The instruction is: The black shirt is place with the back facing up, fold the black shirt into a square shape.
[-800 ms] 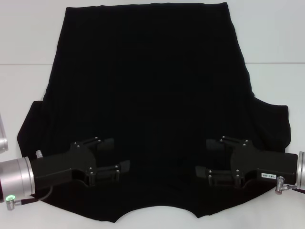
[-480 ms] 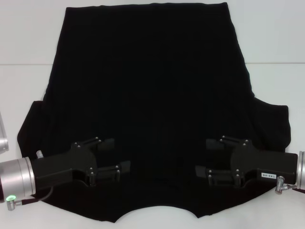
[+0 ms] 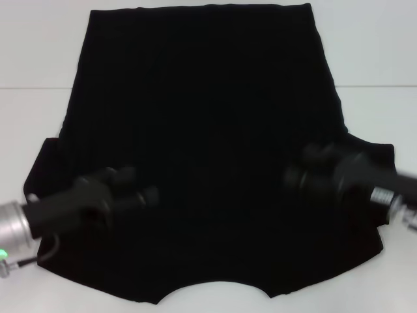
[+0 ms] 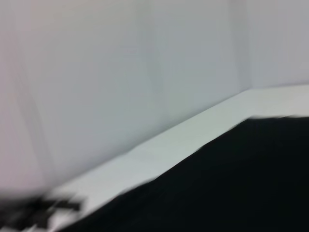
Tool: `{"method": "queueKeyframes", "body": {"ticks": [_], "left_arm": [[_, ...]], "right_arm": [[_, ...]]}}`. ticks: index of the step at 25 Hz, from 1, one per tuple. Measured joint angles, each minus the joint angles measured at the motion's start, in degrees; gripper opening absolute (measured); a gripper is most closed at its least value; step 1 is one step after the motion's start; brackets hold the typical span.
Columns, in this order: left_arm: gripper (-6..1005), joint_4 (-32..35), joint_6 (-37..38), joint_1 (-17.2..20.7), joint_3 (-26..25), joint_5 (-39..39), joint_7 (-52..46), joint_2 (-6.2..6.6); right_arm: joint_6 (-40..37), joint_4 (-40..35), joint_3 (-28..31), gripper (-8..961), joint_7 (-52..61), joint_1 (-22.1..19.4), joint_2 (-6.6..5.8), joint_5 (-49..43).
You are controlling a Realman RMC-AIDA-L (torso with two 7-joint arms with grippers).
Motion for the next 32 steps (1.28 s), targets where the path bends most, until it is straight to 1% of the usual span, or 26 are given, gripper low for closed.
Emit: {"method": "queueKeyframes", "body": {"ticks": [2, 3, 5, 6, 7, 9, 11, 14, 17, 18, 20, 21, 22, 24, 26, 30, 32], "left_arm": [[842, 0.21, -1.07, -0.22, -3.32, -0.23, -5.86, 0.51], [842, 0.41, -1.52, -0.32, -4.06, -0.26, -9.68, 0.91], [843, 1.1, -2.42, -0.63, -4.91, -0.2, -20.49, 2.35], [843, 1.18, -2.41, -0.65, -4.9, -0.14, -22.24, 2.57], [843, 1.51, -2.27, -0.73, -4.95, -0.04, -26.03, 3.15], [843, 2.87, -1.54, -0.64, -5.01, 0.12, -33.16, 3.9], [843, 4.9, -0.75, -0.34, -4.98, 0.48, -39.44, 4.11], [843, 8.25, 1.11, 0.28, -4.71, 2.53, -49.51, 4.76], [843, 9.98, 2.7, 0.42, -4.98, 4.82, -55.11, 5.66], [842, 10.32, 2.82, 0.45, -5.08, 5.41, -56.42, 5.95], [830, 10.81, 3.06, 0.52, -5.65, 6.52, -57.96, 6.4], [819, 11.12, 3.56, 0.57, -7.03, 8.23, -58.81, 6.76], [807, 11.12, 3.56, 0.57, -7.03, 8.23, -58.81, 6.76], [784, 11.23, 3.77, 0.57, -8.35, 9.99, -59.41, 7.09], [711, 11.3, 3.6, 0.58, -10.17, 12.14, -60.05, 7.45], [565, 11.36, 3.4, 0.9, -12.67, 14.24, -60.17, 7.93], [515, 11.51, 3.29, 1.0, -13.39, 15.65, -60.17, 8.15]], "right_arm": [[3.09, -0.15, 2.16, 883, 7.01, 0.54, -0.45, 2.56], [4.68, -0.22, 2.9, 883, 11.38, 0.91, -0.92, 3.38], [7.83, -0.3, 3.73, 883, 20.56, 1.63, -2.07, 4.57], [9.34, -0.3, 3.79, 883, 25.92, 2.08, -2.76, 4.68], [10.54, -0.32, 3.68, 883, 30.75, 2.59, -3.64, 4.52], [11.33, -0.38, 3.16, 882, 38.92, 3.51, -5.46, 3.42], [11.11, -0.88, 2.53, 882, 47.25, 4.27, -7.39, 2.09], [10.65, -3.42, 0.22, 882, 56.05, 4.9, -9.62, -0.73], [9.98, -7.23, -1.58, 883, 62.41, 5.79, -11.63, -5.19], [9.71, -8.16, -1.68, 883, 63.94, 6.07, -12.17, -6.33], [8.36, -9.78, -1.72, 884, 66.68, 6.72, -13.63, -7.61], [6.3, -10.51, -1.8, 884, 68.33, 7.37, -14.97, -8.09], [6.3, -10.51, -1.8, 884, 68.33, 7.37, -14.97, -8.09], [3.93, -10.77, -1.8, 884, 69.44, 8.09, -16.24, -8.79], [2.21, -10.88, -1.66, 883, 70.21, 8.55, -16.97, -9.61], [1.23, -10.96, -1.46, 883, 70.64, 8.73, -17.35, -10.01], [1.23, -10.96, -1.45, 883, 70.65, 8.51, -17.36, -10.03]]}}
